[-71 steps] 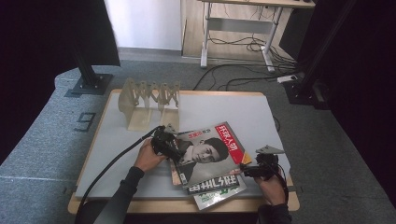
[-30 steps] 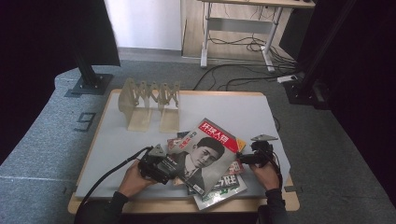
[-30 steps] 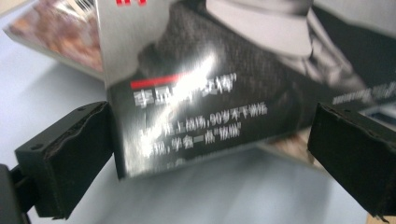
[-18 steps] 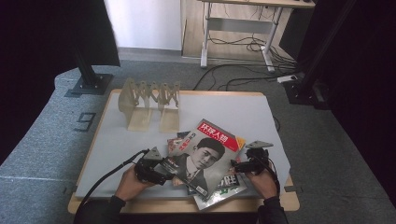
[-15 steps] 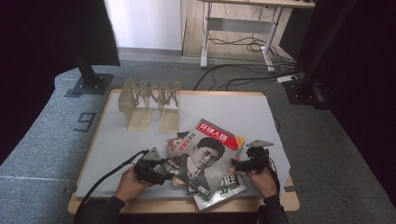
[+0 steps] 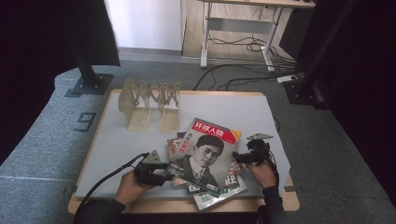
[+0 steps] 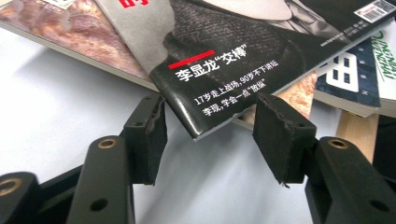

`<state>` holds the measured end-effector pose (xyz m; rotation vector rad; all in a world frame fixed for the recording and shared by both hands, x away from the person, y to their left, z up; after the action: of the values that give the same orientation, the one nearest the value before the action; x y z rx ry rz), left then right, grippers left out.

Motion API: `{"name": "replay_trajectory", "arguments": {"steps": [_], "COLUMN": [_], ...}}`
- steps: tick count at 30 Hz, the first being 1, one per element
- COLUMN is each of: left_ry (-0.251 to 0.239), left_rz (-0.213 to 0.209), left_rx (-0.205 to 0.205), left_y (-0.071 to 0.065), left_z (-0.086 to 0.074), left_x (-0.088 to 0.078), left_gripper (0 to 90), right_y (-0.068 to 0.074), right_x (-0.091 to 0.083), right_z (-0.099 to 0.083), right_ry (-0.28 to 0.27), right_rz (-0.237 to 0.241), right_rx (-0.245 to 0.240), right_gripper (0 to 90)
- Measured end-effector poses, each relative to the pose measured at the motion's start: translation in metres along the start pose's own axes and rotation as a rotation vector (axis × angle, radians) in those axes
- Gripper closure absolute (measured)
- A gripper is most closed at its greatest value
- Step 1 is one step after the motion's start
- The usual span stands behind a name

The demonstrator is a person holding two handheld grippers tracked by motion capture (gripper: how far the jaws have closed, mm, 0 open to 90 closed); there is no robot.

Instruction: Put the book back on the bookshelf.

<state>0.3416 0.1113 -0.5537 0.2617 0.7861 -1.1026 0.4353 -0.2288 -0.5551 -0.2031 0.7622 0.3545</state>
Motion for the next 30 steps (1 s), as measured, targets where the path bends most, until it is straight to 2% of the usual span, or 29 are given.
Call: {"name": "replay_trajectory", "arguments": {"steps": [7, 16, 26, 29, 30], "left_ry": [0.001, -0.006, -0.012, -0.017, -0.022], "left_rz": [-0.014, -0.061, -0.036, -0.049, -0.042], "left_rx": [0.001, -0.004, -0.010, -0.016, -0.014], "left_y": [-0.007, -0.020, -0.024, -0.023, -0.022], "left_z": [-0.001, -0.003, -0.002, -0.002, -0.001], "left_x": [0.000, 0.004, 0.005, 0.004, 0.003], "left_gripper": [49.7, 54.2, 55.4, 55.2, 53.7], "right_y": [-0.004, -0.009, -0.011, -0.011, -0.011], "right_x": [0.005, 0.012, 0.017, 0.017, 0.016], "right_z": [0.005, 0.013, 0.016, 0.017, 0.017], "right_ry": [0.004, 0.008, 0.011, 0.013, 0.013], "right_rz": [-0.004, -0.015, -0.017, -0.013, -0.009], "right_rx": [-0.009, -0.009, -0.009, -0.009, -0.004], "right_gripper": [0.0, 0.7, 0.8, 1.9, 2.8]}}
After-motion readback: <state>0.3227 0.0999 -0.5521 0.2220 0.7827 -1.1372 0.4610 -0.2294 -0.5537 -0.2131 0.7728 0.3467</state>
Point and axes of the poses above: each handheld gripper's, and its own axes: x roughly forward along the jaws, z roughly out of its top, y roughly to its left, the point moved 7 cm from there along x, roughly forward along the jaws, and after that the axes turned 6 degrees about -z, right-handed, at the moved point
